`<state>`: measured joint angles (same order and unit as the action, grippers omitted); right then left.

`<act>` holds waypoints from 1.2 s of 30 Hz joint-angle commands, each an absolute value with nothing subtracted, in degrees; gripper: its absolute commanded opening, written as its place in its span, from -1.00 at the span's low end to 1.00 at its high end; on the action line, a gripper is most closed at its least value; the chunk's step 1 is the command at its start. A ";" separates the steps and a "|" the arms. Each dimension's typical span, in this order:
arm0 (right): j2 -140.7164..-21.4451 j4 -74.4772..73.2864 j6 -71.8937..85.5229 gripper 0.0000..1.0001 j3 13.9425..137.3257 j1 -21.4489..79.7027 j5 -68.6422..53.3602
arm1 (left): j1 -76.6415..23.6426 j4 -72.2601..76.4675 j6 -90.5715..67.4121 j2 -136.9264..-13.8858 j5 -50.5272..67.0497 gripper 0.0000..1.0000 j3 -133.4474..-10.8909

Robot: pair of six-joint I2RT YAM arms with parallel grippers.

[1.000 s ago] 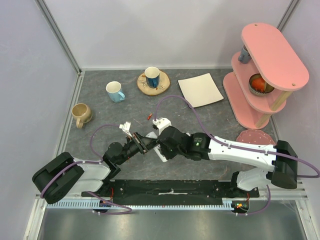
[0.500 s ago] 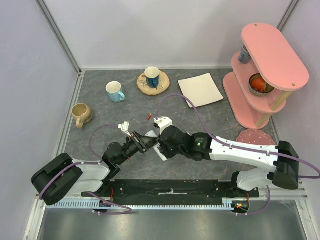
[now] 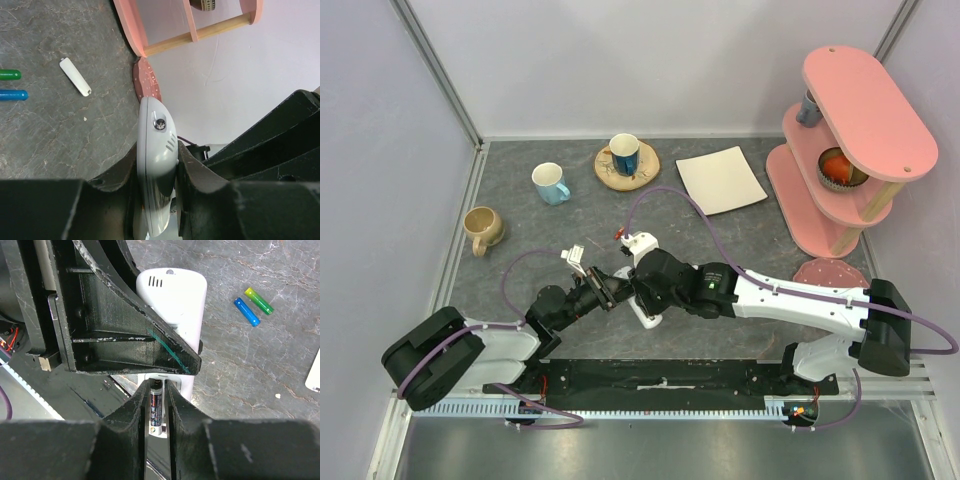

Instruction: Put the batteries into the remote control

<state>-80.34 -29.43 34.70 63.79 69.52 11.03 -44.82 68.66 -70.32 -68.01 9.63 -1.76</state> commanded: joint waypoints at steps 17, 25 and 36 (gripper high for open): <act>-80.86 -30.50 34.28 -0.23 69.70 69.96 10.81 | -45.53 86.04 -71.98 -67.76 10.72 -0.96 -4.04; -79.37 -31.38 34.02 -0.21 71.01 69.96 14.41 | -45.53 85.96 -72.51 -69.25 9.49 -0.96 -3.34; -78.49 -36.47 31.21 -0.18 77.43 69.87 16.17 | -45.53 88.15 -76.02 -73.56 7.30 -0.96 -3.16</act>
